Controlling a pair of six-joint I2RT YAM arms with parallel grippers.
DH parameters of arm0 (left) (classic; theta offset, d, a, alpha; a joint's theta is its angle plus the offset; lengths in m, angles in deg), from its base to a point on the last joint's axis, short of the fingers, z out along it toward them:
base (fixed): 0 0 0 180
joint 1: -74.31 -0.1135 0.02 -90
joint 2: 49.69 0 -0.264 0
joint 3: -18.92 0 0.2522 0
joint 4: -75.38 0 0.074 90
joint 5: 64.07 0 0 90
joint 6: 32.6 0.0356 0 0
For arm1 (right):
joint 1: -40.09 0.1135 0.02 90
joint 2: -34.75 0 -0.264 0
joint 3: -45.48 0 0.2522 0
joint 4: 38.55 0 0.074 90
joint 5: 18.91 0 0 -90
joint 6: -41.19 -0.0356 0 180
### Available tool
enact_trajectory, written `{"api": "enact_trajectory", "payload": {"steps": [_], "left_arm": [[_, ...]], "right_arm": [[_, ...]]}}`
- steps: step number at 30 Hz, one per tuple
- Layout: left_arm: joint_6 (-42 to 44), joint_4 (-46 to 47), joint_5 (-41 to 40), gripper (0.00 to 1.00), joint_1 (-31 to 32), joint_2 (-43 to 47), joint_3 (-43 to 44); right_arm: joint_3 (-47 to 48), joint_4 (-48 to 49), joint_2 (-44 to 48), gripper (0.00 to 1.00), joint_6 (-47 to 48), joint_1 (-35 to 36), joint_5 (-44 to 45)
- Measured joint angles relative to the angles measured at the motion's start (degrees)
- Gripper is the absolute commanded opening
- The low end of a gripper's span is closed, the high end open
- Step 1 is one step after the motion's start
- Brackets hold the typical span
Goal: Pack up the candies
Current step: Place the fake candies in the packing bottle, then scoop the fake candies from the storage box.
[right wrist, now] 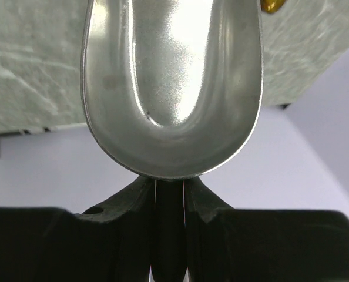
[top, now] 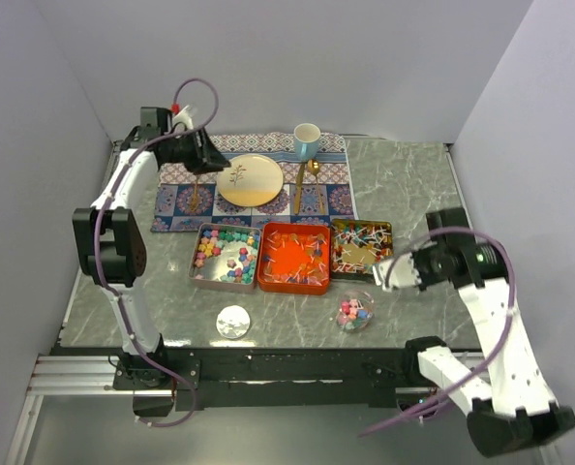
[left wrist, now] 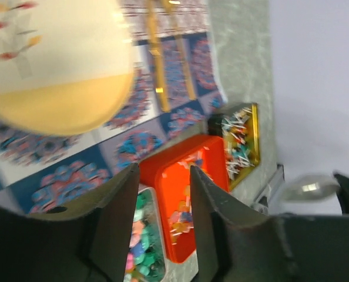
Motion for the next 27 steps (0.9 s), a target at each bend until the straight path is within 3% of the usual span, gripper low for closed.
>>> {"api": "enact_trajectory", "payload": {"steps": [2,4,5,7,8,14,20,27], "left_arm": [[0.7,0.1,2.2,0.44,1.8,-0.2,1.8],[1.8,1.3,4.0,0.34,4.5,-0.3,2.3],[2.4,1.8,4.5,0.28,6.5,-0.3,2.2],[3.9,2.6,4.7,0.05,10.4,-0.3,1.5],[4.3,2.7,4.8,0.01,12.2,-0.3,1.0],[5.8,6.3,4.5,0.01,20.9,-0.3,-4.6],[0.0,13.7,3.7,0.01,21.1,-0.3,-15.7],[-4.9,21.1,3.8,0.01,20.7,-0.2,-19.3]], "right_arm": [[2.0,1.1,-3.5,0.0,-5.1,0.0,0.1],[4.4,3.2,-7.9,0.0,-12.3,0.0,0.3],[5.2,4.9,-10.1,0.0,-15.6,0.0,0.3],[6.1,7.8,-13.7,0.0,-21.1,0.0,0.5],[6.4,9.3,-15.4,0.0,-23.7,0.1,0.9],[9.5,13.4,-25.6,0.0,-31.9,0.9,6.6],[10.2,12.5,-31.3,0.0,-31.8,6.5,14.6],[18.2,5.5,-40.2,0.0,-32.9,10.6,22.8]]}}
